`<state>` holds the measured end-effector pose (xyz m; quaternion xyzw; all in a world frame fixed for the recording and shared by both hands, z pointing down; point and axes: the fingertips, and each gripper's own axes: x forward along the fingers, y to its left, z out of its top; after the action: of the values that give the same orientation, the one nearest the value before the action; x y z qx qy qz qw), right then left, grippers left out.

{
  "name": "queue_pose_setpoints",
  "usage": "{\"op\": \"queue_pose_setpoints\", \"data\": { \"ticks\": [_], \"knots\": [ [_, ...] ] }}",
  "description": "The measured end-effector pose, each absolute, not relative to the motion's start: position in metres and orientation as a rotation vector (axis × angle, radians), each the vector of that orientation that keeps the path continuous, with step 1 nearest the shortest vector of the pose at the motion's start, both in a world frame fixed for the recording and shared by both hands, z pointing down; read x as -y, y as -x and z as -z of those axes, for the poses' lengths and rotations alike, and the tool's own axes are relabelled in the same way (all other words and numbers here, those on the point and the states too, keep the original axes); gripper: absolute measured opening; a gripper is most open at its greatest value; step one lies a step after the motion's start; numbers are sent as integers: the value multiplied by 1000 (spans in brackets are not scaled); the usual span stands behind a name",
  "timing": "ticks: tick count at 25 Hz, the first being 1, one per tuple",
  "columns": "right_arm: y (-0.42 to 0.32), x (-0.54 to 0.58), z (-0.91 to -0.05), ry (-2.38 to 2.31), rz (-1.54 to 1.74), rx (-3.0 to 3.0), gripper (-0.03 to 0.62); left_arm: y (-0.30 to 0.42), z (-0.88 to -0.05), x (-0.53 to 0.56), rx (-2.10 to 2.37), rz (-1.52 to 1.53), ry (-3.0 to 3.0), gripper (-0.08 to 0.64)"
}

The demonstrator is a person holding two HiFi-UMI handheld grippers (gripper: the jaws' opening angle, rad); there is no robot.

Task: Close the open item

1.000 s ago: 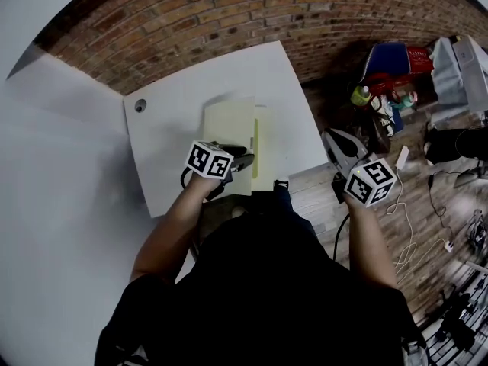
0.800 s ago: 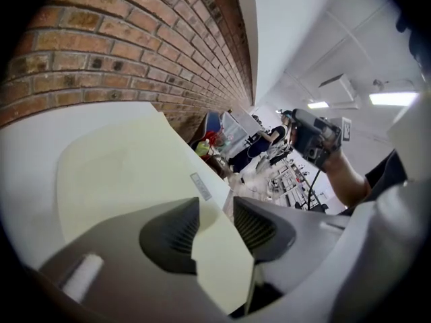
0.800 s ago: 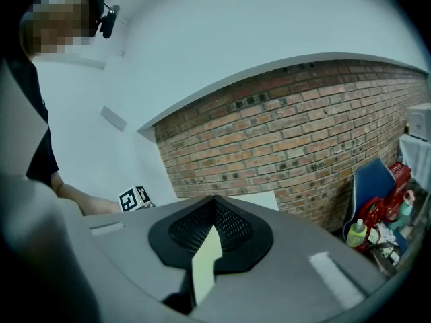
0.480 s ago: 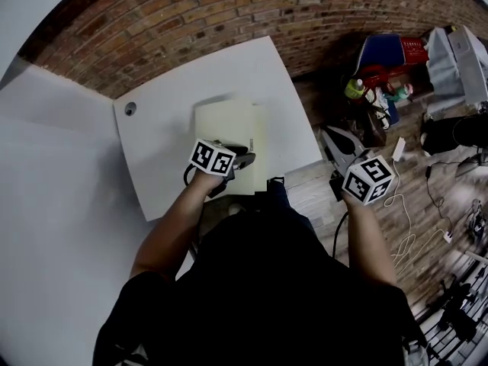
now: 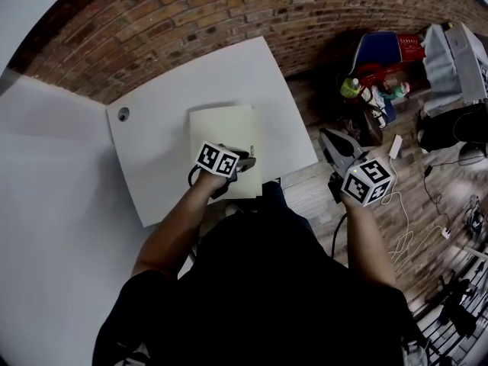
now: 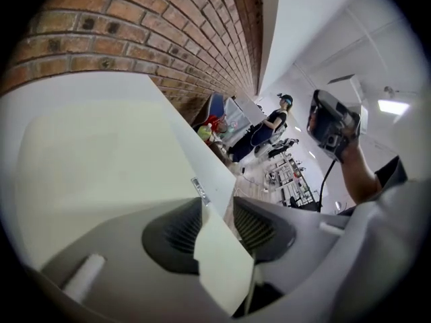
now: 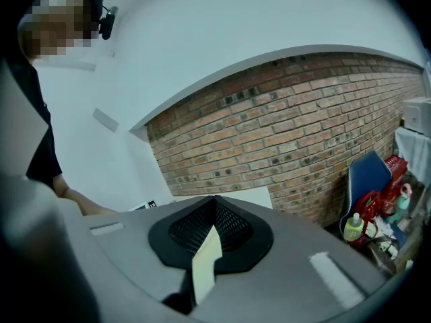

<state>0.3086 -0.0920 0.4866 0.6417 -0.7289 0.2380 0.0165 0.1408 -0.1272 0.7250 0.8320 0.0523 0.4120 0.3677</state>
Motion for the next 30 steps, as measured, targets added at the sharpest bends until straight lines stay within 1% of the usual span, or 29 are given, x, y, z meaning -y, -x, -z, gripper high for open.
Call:
{"op": "queue_pose_setpoints", "data": {
  "ticks": [23, 30],
  "knots": [
    [-321, 97, -504, -1971, -821, 2252, 3, -168, -768, 118, -163, -1118, -2040, 126],
    [-324, 98, -509, -1959, -831, 2254, 3, -169, -776, 124, -113, -1140, -2045, 124]
  ]
}}
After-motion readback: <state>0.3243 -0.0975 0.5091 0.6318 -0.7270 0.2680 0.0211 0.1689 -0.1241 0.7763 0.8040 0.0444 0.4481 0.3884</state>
